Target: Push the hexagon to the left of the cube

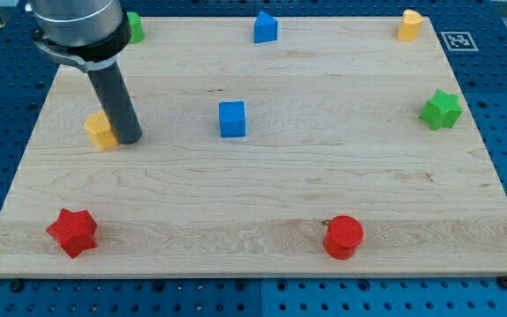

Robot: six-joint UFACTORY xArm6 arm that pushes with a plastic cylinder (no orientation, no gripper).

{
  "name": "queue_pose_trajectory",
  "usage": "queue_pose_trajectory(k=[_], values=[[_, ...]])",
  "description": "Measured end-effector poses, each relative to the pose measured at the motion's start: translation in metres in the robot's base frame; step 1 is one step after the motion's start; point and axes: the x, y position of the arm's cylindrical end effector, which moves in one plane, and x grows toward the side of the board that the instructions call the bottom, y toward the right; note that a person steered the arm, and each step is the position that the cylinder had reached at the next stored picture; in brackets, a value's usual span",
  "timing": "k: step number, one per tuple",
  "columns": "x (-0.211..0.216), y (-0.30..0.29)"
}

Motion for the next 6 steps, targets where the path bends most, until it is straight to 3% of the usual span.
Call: queue_pose_trajectory(k=[1, 3, 4, 6], values=[[0.036, 0.003], [0.025, -0.060], [0.022, -0.027], [0.008, -0.025]])
